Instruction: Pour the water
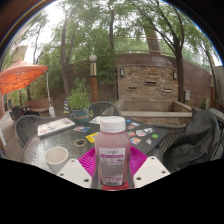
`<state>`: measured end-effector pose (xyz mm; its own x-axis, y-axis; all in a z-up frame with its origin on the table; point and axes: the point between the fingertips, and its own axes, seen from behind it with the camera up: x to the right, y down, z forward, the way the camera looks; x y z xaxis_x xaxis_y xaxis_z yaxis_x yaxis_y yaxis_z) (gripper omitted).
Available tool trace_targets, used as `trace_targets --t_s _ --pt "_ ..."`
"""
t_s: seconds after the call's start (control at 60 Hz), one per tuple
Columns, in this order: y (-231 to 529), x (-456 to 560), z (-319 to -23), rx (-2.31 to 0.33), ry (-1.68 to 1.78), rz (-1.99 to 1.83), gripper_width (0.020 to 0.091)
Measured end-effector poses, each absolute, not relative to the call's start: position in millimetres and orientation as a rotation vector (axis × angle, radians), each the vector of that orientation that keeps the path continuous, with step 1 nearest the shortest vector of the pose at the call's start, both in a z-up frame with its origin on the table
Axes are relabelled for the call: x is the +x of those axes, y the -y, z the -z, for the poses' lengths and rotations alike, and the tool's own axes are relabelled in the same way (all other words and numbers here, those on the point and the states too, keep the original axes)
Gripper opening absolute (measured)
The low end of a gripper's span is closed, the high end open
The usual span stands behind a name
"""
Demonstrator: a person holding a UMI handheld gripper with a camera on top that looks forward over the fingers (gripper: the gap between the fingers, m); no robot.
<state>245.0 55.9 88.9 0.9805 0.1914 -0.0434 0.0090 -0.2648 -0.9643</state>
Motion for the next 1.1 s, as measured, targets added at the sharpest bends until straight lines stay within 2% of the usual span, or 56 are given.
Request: trace_targets --t_s 0.167,0.183,0.4,0.5,0.517,0.583,0.633,0.783,0.967,1.1 --pt "-50 254 -30 -1.827 0.199 -0.200 0.0421" --pt "-50 252 -38 -1.776 0.213 -0.201 0.0418" --pt "-42 255 -39 -1.698 0.229 -0.225 0.0427" --pt "-46 254 -35 -1.725 0.229 -0.229 0.0569" --pt "-47 255 -31 -1.755 0.231 -0.234 0.0609" --pt "-19 268 -11 -1.869 0.209 -0.215 0.0855" --pt "-17 277 -8 -1.911 0.174 -0.169 0.0833" --pt "-11 254 -37 -1.911 0.150 -0.159 0.0842" --pt "48 247 -66 -1.962 0.039 -0.059 0.0834" --pt "110 210 -98 -1.993 -0.115 -0.046 0.0834"
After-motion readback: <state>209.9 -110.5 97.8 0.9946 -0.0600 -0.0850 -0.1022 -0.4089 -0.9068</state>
